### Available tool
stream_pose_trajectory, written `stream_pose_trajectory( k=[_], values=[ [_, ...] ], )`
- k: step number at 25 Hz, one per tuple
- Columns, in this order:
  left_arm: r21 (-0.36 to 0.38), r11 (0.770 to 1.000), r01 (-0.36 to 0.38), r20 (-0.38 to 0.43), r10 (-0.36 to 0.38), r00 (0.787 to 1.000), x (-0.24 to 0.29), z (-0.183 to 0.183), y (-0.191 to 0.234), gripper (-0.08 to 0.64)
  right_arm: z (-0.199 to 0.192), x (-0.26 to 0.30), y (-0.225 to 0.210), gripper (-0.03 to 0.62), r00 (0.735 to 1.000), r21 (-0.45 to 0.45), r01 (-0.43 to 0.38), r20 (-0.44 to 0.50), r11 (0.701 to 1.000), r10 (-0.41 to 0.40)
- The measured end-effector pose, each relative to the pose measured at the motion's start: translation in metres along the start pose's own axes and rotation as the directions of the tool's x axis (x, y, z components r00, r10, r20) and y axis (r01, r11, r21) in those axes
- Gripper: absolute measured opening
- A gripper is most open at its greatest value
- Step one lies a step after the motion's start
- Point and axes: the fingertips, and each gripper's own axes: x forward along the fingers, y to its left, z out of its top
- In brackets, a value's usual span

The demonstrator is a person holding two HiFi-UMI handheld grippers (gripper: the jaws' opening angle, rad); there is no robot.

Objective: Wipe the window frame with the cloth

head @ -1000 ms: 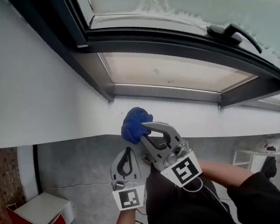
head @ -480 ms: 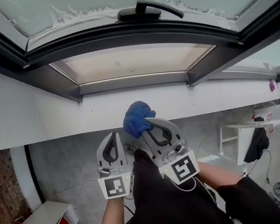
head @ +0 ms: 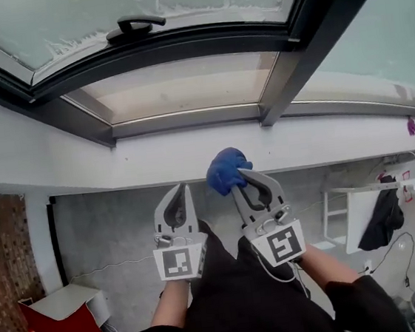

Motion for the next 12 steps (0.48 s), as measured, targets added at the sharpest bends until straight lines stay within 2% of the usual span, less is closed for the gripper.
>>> stream_pose_trajectory(
  k=[7,12],
  values=[
    [-0.007,1.0,0.027,-0.027,-0.027,0.999,-0.006,0.006,-0.118,0.005,0.011,-0.104,-0.062,0.023,0.999,0.009,0.037,0.016,0.999,-0.037],
    [0.033,0.997,0.073,-0.021,-0.072,0.997,-0.01,0.025,-0.158,0.005,0.014,-0.142,-0.077,0.023,0.997,0.002,0.08,0.016,0.997,-0.081]
  ],
)
